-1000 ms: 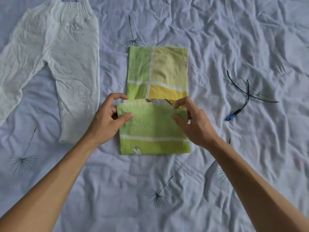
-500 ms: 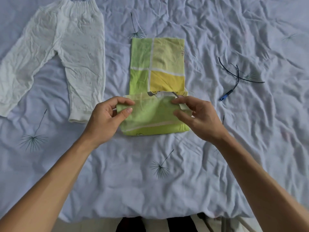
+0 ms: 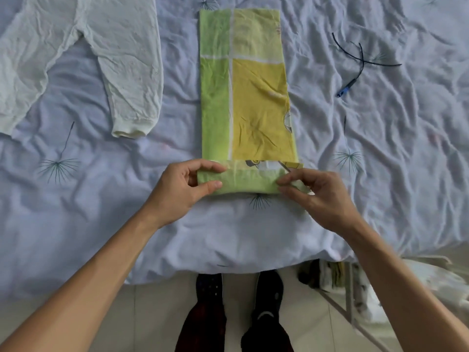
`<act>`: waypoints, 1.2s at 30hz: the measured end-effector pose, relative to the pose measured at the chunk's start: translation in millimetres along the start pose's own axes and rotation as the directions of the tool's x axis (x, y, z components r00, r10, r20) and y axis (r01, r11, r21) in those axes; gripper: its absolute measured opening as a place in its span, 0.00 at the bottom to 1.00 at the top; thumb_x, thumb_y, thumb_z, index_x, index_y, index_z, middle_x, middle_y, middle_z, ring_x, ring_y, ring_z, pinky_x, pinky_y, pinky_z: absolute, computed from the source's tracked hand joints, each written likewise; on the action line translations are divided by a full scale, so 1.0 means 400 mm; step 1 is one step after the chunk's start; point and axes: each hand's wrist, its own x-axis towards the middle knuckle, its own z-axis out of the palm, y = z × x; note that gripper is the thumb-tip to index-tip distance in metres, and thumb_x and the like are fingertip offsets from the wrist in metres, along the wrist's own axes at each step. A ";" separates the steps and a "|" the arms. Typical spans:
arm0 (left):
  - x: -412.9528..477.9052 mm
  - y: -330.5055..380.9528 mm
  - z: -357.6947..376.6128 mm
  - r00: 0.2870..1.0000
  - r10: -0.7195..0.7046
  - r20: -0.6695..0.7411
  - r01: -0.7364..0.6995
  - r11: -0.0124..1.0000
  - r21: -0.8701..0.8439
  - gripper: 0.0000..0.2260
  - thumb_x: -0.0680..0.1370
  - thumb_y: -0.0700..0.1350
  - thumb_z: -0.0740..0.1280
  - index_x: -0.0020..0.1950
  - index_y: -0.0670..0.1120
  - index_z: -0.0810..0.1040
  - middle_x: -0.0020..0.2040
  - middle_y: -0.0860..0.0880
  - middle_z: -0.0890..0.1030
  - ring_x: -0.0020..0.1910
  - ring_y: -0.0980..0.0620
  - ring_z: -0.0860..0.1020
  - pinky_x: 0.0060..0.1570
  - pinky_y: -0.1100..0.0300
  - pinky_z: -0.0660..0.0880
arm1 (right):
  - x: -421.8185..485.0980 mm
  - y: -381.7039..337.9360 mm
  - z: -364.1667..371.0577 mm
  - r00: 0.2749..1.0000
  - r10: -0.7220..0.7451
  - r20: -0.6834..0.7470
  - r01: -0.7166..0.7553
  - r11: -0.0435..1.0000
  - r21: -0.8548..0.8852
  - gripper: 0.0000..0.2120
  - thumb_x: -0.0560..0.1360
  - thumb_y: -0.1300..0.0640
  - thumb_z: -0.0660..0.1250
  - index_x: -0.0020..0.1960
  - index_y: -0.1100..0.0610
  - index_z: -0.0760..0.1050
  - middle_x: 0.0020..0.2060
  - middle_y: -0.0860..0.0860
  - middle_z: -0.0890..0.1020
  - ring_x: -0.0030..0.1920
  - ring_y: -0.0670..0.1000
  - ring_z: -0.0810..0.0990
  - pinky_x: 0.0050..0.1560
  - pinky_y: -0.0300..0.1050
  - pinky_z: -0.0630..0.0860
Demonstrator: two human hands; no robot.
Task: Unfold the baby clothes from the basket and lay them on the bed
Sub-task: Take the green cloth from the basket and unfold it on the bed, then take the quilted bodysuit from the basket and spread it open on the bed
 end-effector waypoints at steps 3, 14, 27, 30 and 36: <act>-0.026 -0.027 0.014 1.000 -0.003 0.020 0.001 0.998 0.062 0.14 0.75 0.35 0.75 0.52 0.54 0.85 0.51 0.45 0.88 0.50 0.50 0.86 0.55 0.60 0.81 | -0.026 0.024 -0.007 0.999 -0.031 0.014 0.032 0.996 -0.078 0.15 0.73 0.61 0.76 0.41 0.39 0.84 0.40 0.36 0.86 0.39 0.38 0.79 0.44 0.30 0.72; -0.051 -0.051 0.018 0.999 -0.010 0.051 0.002 0.988 0.156 0.15 0.75 0.35 0.75 0.52 0.55 0.85 0.51 0.48 0.88 0.46 0.55 0.85 0.52 0.65 0.80 | -0.032 0.013 -0.017 0.982 -0.016 0.187 0.067 0.960 -0.270 0.08 0.75 0.63 0.74 0.48 0.50 0.87 0.33 0.28 0.80 0.39 0.33 0.78 0.42 0.24 0.68; -0.120 -0.040 0.003 0.997 -0.035 0.065 0.028 0.995 0.097 0.18 0.72 0.49 0.79 0.60 0.49 0.83 0.58 0.53 0.86 0.60 0.56 0.83 0.62 0.58 0.78 | -0.096 -0.008 -0.032 0.947 0.033 0.319 0.049 0.967 -0.248 0.07 0.75 0.57 0.75 0.52 0.52 0.82 0.49 0.43 0.86 0.50 0.41 0.83 0.52 0.36 0.76; -0.135 0.010 -0.008 0.999 0.036 0.005 -0.036 0.972 0.234 0.24 0.74 0.57 0.76 0.67 0.52 0.80 0.64 0.60 0.82 0.65 0.66 0.77 0.68 0.61 0.73 | -0.098 -0.055 -0.034 0.981 -0.012 0.195 0.061 0.967 -0.247 0.17 0.75 0.50 0.75 0.62 0.51 0.77 0.59 0.40 0.82 0.59 0.40 0.80 0.59 0.44 0.78; -0.189 0.282 -0.065 0.950 0.266 -0.164 -0.148 0.846 0.512 0.37 0.71 0.67 0.72 0.75 0.49 0.74 0.73 0.57 0.74 0.72 0.68 0.68 0.70 0.73 0.63 | -0.100 -0.304 -0.133 0.992 -0.122 0.024 0.121 0.899 -0.422 0.37 0.73 0.39 0.73 0.76 0.50 0.67 0.71 0.44 0.73 0.69 0.46 0.71 0.66 0.42 0.67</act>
